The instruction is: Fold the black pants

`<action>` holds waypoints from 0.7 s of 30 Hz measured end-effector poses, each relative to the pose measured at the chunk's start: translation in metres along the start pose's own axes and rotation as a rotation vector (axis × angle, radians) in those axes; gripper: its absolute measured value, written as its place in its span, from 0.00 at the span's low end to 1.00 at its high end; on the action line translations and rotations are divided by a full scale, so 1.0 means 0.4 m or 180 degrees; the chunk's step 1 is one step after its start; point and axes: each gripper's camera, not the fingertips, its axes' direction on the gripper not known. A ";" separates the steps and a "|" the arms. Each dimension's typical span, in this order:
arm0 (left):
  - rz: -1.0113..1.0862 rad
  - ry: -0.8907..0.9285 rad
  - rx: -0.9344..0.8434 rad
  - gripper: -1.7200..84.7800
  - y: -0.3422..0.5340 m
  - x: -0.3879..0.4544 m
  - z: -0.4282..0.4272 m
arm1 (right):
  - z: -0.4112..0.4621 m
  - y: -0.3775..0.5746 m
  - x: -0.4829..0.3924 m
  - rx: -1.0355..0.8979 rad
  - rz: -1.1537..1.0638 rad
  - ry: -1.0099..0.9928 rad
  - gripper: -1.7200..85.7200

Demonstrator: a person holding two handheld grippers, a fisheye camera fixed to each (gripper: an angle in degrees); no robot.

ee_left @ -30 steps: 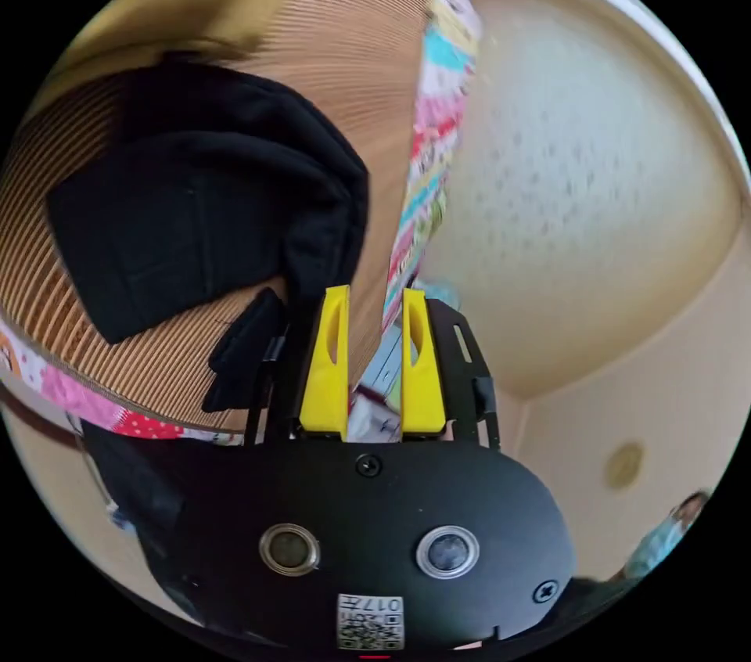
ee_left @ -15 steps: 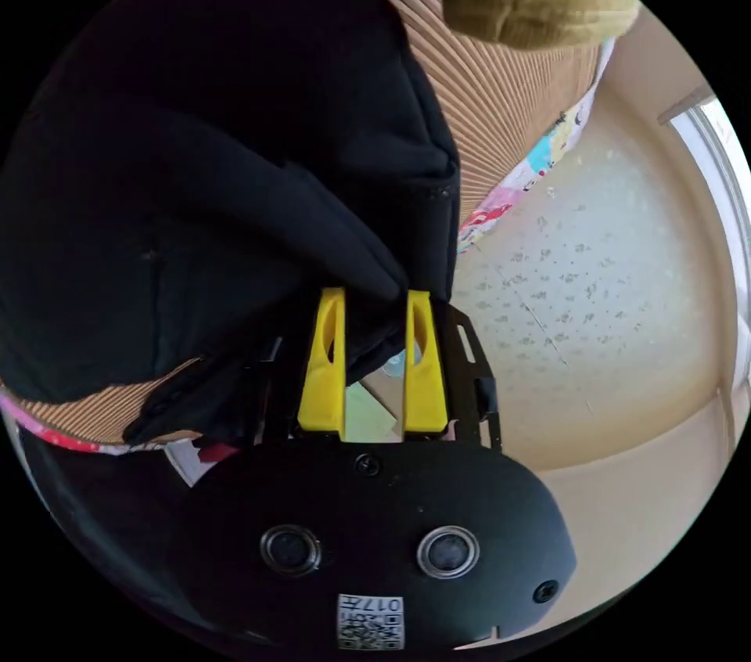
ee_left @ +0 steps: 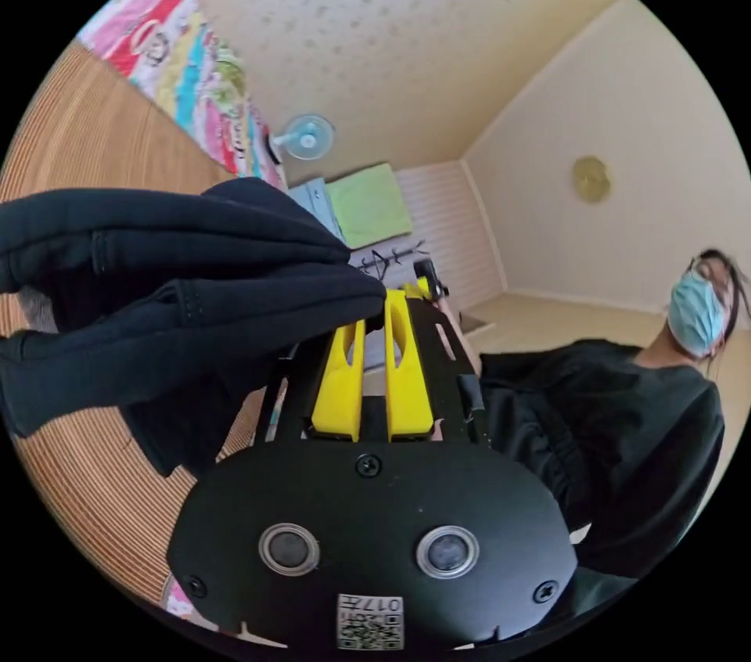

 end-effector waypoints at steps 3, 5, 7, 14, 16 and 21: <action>0.0428 -0.0002 -0.0499 0.07 0.048 0.111 0.153 | 0.137 -0.134 -0.103 -0.0571 -0.0337 0.0337 0.19; 0.0546 0.0084 -0.0716 0.07 0.094 0.148 0.251 | 0.240 -0.202 -0.118 -0.1021 -0.0390 0.0703 0.22; 0.0645 0.0129 -0.0937 0.07 0.147 0.175 0.346 | 0.419 -0.240 -0.083 -0.2011 -0.0497 0.0989 0.24; 0.0379 0.0159 -0.1087 0.07 0.390 0.155 0.544 | 0.613 -0.065 0.040 -0.3475 -0.0496 0.0930 0.11; 0.0389 0.0091 -0.1055 0.07 0.432 0.166 0.549 | 0.557 -0.005 0.012 -0.3163 -0.0702 0.0886 0.08; 0.0908 -0.0409 -0.0869 0.07 0.534 0.344 0.517 | 0.219 0.135 -0.229 -0.1458 -0.1672 0.0945 0.05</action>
